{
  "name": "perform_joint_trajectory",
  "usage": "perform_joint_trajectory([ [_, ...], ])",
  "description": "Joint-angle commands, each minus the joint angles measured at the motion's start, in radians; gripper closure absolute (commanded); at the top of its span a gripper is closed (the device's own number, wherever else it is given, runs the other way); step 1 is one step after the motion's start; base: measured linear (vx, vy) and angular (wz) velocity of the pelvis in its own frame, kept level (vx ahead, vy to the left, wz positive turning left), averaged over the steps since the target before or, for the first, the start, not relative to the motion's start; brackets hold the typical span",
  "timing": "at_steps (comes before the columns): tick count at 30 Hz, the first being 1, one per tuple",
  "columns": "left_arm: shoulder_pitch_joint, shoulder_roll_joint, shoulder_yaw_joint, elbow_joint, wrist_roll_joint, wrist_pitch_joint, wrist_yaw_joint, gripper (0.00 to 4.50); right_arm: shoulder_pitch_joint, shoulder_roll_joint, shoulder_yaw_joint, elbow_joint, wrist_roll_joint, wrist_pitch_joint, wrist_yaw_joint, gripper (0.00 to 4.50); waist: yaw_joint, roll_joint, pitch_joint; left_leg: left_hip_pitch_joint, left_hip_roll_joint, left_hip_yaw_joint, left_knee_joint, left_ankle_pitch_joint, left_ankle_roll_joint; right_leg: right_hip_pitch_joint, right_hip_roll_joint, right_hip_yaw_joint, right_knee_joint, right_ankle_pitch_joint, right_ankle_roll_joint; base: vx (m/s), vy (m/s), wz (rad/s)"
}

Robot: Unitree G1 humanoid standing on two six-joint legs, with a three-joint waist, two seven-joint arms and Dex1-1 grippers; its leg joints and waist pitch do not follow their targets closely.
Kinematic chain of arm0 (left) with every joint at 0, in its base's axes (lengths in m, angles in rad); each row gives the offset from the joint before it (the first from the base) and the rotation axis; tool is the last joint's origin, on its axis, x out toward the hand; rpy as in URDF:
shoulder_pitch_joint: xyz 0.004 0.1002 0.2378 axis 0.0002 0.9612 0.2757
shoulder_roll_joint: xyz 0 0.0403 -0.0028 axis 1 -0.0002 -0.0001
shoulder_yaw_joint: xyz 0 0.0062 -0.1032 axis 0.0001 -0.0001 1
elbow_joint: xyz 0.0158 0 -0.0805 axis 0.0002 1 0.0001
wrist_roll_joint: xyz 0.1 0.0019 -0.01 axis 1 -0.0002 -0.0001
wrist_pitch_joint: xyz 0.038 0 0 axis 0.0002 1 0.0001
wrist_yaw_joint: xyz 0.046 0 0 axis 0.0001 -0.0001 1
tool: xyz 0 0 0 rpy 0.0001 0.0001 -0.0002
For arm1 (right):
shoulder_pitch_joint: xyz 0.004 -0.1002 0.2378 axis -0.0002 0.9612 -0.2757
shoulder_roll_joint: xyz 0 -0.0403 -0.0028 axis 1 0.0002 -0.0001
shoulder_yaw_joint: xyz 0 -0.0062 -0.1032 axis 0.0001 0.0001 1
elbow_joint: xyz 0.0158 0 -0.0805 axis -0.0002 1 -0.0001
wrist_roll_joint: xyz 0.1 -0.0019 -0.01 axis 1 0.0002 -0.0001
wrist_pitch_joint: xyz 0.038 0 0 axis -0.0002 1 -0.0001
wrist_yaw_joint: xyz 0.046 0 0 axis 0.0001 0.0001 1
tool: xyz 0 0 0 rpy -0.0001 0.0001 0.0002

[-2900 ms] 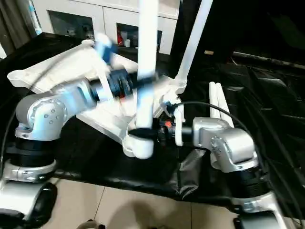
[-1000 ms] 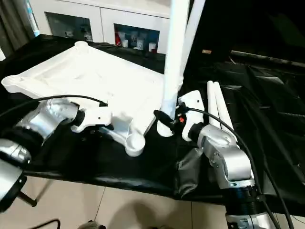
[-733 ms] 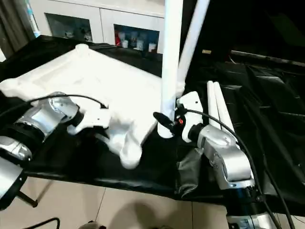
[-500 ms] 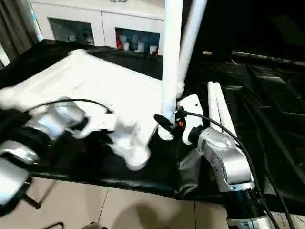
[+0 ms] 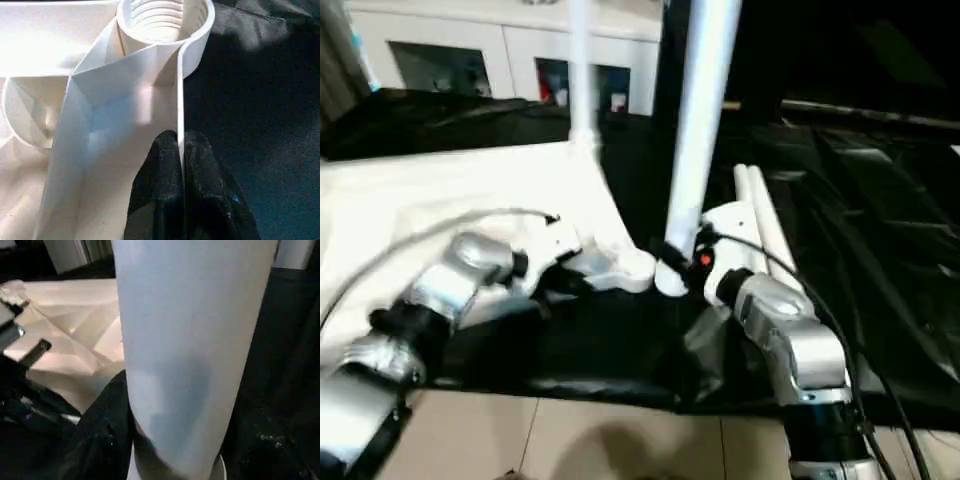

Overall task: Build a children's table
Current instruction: Insert table leg to table base

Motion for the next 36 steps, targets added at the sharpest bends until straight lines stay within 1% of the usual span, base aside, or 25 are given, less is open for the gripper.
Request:
perform_joint_trajectory([
  [1, 0.042, -0.017, 0.014, -0.033, -0.060, -0.064, 0.001, 4.50, -0.026, -0.002, -0.027, 0.008, 0.014, -0.015, -0.005, 2.60, 0.005, -0.007, -0.067, 0.004, 0.053, -0.030, -0.063, -0.190, 0.035, 0.053, -0.086, 0.059, -0.092, -0.354, -0.146, 0.000, 0.000, 0.00],
  [2, 0.051, -0.014, 0.013, -0.040, -0.058, -0.096, 0.006, 4.50, -0.030, -0.002, -0.028, 0.016, 0.010, -0.028, -0.007, 2.60, 0.005, -0.011, -0.065, 0.008, 0.052, -0.028, -0.065, -0.211, 0.030, 0.047, -0.085, 0.058, -0.100, -0.407, -0.123, 0.000, 0.000, 0.00],
  [4, 0.073, -0.009, 0.015, -0.066, -0.053, -0.137, 0.012, 4.50, -0.035, 0.004, -0.037, 0.025, 0.014, -0.045, -0.005, 2.60, 0.006, -0.008, -0.065, 0.011, 0.052, -0.030, -0.065, -0.219, 0.024, 0.045, -0.086, 0.058, -0.101, -0.434, -0.111, 0.000, 0.000, 0.00],
  [5, 0.079, -0.005, 0.016, -0.079, -0.045, -0.128, 0.026, 4.50, -0.034, 0.001, -0.036, 0.029, 0.008, -0.068, 0.005, 2.60, 0.003, -0.012, -0.064, 0.009, 0.052, -0.029, -0.065, -0.224, 0.022, 0.044, -0.087, 0.058, -0.103, -0.452, -0.099, 0.000, 0.000, 0.00],
  [6, 0.085, -0.003, 0.019, -0.094, -0.038, -0.111, 0.036, 4.21, -0.033, -0.002, -0.034, 0.030, 0.005, -0.083, 0.011, 2.60, 0.004, -0.010, -0.063, 0.009, 0.051, -0.030, -0.066, -0.224, 0.021, 0.043, -0.087, 0.057, -0.105, -0.468, -0.089, 0.000, 0.000, 0.00],
  [7, 0.085, -0.003, 0.019, -0.094, -0.038, -0.111, 0.036, 4.04, -0.033, -0.002, -0.034, 0.030, 0.005, -0.083, 0.011, 2.60, 0.004, -0.010, -0.064, 0.009, 0.053, -0.030, -0.066, -0.224, 0.020, 0.044, -0.087, 0.058, -0.103, -0.469, -0.087, 0.000, 0.000, 0.00],
  [8, 0.088, 0.001, 0.025, -0.115, -0.040, -0.065, 0.031, 3.93, -0.035, -0.006, -0.034, 0.036, 0.003, -0.084, 0.014, 2.60, 0.003, -0.012, -0.063, 0.007, 0.051, -0.030, -0.066, -0.221, 0.021, 0.043, -0.087, 0.057, -0.105, -0.474, -0.081, 0.000, 0.000, 0.00],
  [9, 0.090, 0.005, 0.024, -0.124, -0.041, -0.055, 0.022, 3.90, -0.037, -0.006, -0.035, 0.039, 0.004, -0.080, 0.013, 2.60, 0.005, -0.010, -0.065, 0.009, 0.053, -0.031, -0.066, -0.216, 0.020, 0.043, -0.088, 0.058, -0.103, -0.466, -0.086, 0.000, 0.000, 0.00],
  [10, 0.091, 0.008, 0.022, -0.129, -0.037, -0.057, 0.022, 3.82, -0.040, -0.006, -0.036, 0.041, 0.009, -0.074, 0.016, 2.60, 0.004, -0.011, -0.065, 0.009, 0.055, -0.030, -0.067, -0.214, 0.020, 0.041, -0.087, 0.058, -0.102, -0.456, -0.091, 0.000, 0.000, 0.00],
  [11, 0.090, 0.011, 0.021, -0.128, -0.033, -0.066, 0.028, 3.82, -0.043, -0.006, -0.035, 0.044, 0.011, -0.072, 0.020, 2.60, 0.003, -0.008, -0.065, 0.007, 0.056, -0.032, -0.069, -0.213, 0.018, 0.042, -0.085, 0.058, -0.100, -0.433, -0.097, 0.000, 0.000, 0.00],
  [13, 0.089, 0.013, 0.020, -0.125, -0.031, -0.067, 0.028, 3.77, -0.044, -0.006, -0.032, 0.044, 0.007, -0.075, 0.020, 2.60, 0.003, -0.011, -0.067, 0.007, 0.057, -0.032, -0.070, -0.211, 0.018, 0.042, -0.084, 0.060, -0.095, -0.388, -0.107, 0.000, 0.000, 0.00],
  [15, 0.087, 0.018, 0.015, -0.117, -0.026, -0.078, 0.026, 3.74, -0.047, -0.006, -0.030, 0.045, 0.007, -0.077, 0.023, 2.60, 0.005, -0.010, -0.068, 0.005, 0.056, -0.030, -0.069, -0.196, 0.021, 0.045, -0.085, 0.062, -0.089, -0.339, -0.125, 0.000, 0.000, 0.00],
  [17, 0.078, 0.026, 0.009, -0.096, -0.015, -0.092, 0.027, 3.74, -0.049, -0.006, -0.026, 0.047, 0.009, -0.083, 0.028, 2.60, 0.006, -0.012, -0.069, 0.003, 0.055, -0.030, -0.068, -0.188, 0.023, 0.047, -0.086, 0.063, -0.087, -0.323, -0.129, 0.000, 0.000, 0.00],
  [18, 0.076, 0.027, 0.008, -0.094, -0.014, -0.093, 0.028, 3.74, -0.049, -0.007, -0.025, 0.047, 0.009, -0.084, 0.029, 2.60, 0.005, -0.009, -0.068, 0.003, 0.055, -0.029, -0.069, -0.190, 0.023, 0.047, -0.085, 0.063, -0.088, -0.324, -0.130, 0.000, 0.000, 0.00],
  [24, 0.061, 0.043, 0.002, -0.070, 0.000, -0.057, 0.025, 3.74, -0.047, -0.004, -0.018, 0.042, 0.012, -0.087, 0.040, 2.60, 0.002, -0.009, -0.064, 0.007, 0.055, -0.032, -0.070, -0.226, 0.011, 0.044, -0.086, 0.061, -0.097, -0.401, -0.110, 0.000, 0.000, 0.00],
  [25, 0.061, 0.045, -0.002, -0.067, 0.003, -0.056, 0.022, 3.74, -0.048, -0.003, -0.015, 0.043, 0.012, -0.087, 0.044, 2.60, 0.001, -0.009, -0.064, 0.006, 0.054, -0.032, -0.070, -0.228, 0.010, 0.045, -0.087, 0.061, -0.098, -0.410, -0.107, 0.000, 0.000, 0.00],
  [26, 0.060, 0.048, -0.008, -0.063, 0.010, -0.060, 0.022, 3.92, -0.050, -0.003, -0.011, 0.048, 0.012, -0.087, 0.049, 2.60, 0.000, -0.012, -0.064, 0.005, 0.053, -0.032, -0.069, -0.228, 0.011, 0.046, -0.087, 0.061, -0.099, -0.415, -0.104, 0.000, 0.000, 0.00],
  [29, 0.061, 0.045, -0.008, -0.065, 0.000, -0.042, 0.012, 4.03, -0.065, 0.000, 0.002, 0.070, 0.008, -0.088, 0.064, 2.60, -0.001, -0.009, -0.064, 0.006, 0.054, -0.033, -0.069, -0.224, 0.013, 0.044, -0.088, 0.060, -0.100, -0.424, -0.102, 0.000, 0.000, 0.00],
  [32, 0.061, 0.047, -0.011, -0.071, -0.006, -0.035, -0.001, 4.37, -0.078, 0.004, 0.006, 0.085, 0.006, -0.092, 0.069, 2.60, -0.002, -0.009, -0.064, 0.007, 0.055, -0.032, -0.069, -0.231, 0.012, 0.042, -0.087, 0.060, -0.100, -0.421, -0.112, 0.000, 0.000, 0.00],
  [33, 0.061, 0.045, -0.009, -0.073, -0.009, -0.035, 0.000, 4.43, -0.086, 0.006, 0.014, 0.098, 0.004, -0.093, 0.078, 2.60, -0.002, -0.012, -0.064, 0.005, 0.055, -0.032, -0.069, -0.228, 0.013, 0.044, -0.087, 0.060, -0.099, -0.421, -0.112, 0.000, 0.000, 0.00],
  [34, 0.059, 0.043, -0.006, -0.075, -0.013, -0.037, 0.002, 4.43, -0.097, 0.006, 0.024, 0.115, 0.001, -0.096, 0.092, 2.60, -0.002, -0.013, -0.064, 0.006, 0.055, -0.032, -0.069, -0.228, 0.013, 0.043, -0.088, 0.060, -0.099, -0.422, -0.113, 0.000, 0.000, 0.00],
  [35, 0.059, 0.043, -0.006, -0.075, -0.013, -0.037, 0.002, 4.47, -0.098, 0.006, 0.025, 0.116, 0.000, -0.096, 0.093, 2.60, -0.003, -0.011, -0.065, 0.006, 0.055, -0.032, -0.068, -0.224, 0.014, 0.044, -0.088, 0.061, -0.098, -0.418, -0.116, 0.000, 0.000, 0.00],
  [36, 0.057, 0.040, 0.000, -0.076, -0.019, -0.036, 0.002, 4.47, -0.109, 0.006, 0.035, 0.135, -0.003, -0.100, 0.108, 2.60, -0.001, -0.012, -0.065, 0.006, 0.055, -0.031, -0.067, -0.222, 0.016, 0.043, -0.088, 0.062, -0.098, -0.412, -0.116, 0.000, 0.000, 0.00],
])
